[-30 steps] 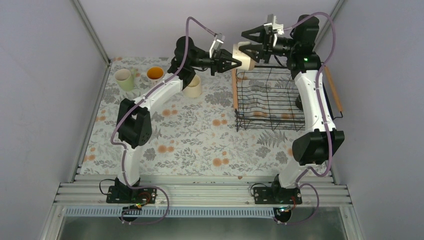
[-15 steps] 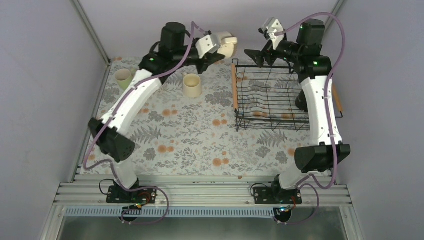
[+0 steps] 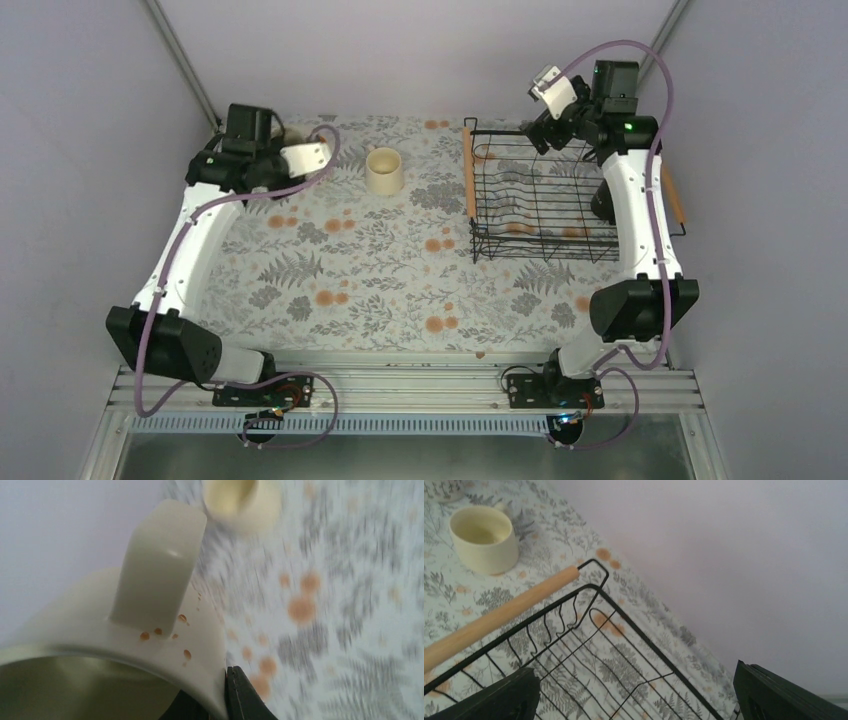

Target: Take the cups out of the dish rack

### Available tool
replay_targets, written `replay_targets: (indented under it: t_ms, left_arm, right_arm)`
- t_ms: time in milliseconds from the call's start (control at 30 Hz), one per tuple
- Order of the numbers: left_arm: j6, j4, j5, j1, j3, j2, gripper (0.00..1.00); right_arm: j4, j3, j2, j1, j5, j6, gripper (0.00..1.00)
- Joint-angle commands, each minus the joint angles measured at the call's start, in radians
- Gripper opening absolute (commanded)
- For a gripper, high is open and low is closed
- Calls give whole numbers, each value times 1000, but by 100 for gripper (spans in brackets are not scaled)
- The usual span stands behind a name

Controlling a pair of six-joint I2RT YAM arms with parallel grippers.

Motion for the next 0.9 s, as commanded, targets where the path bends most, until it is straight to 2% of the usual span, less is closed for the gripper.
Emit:
replay_targets:
  t_ms: [0, 200, 533, 867]
  left_arm:
    - [223, -30, -64, 131, -156, -76, 2]
    - [382, -63, -24, 261, -325, -73, 2]
    - [421, -222, -102, 281, -326, 80, 3]
    - [419, -212, -144, 297, -371, 136, 2]
  right_arm:
    - [-29, -30, -25, -5, 33, -46, 100]
    - [-41, -47, -46, -4, 16, -52, 100]
    - [-39, -125, -109, -8, 45, -93, 100]
    - [-35, -194, -154, -34, 56, -123, 100]
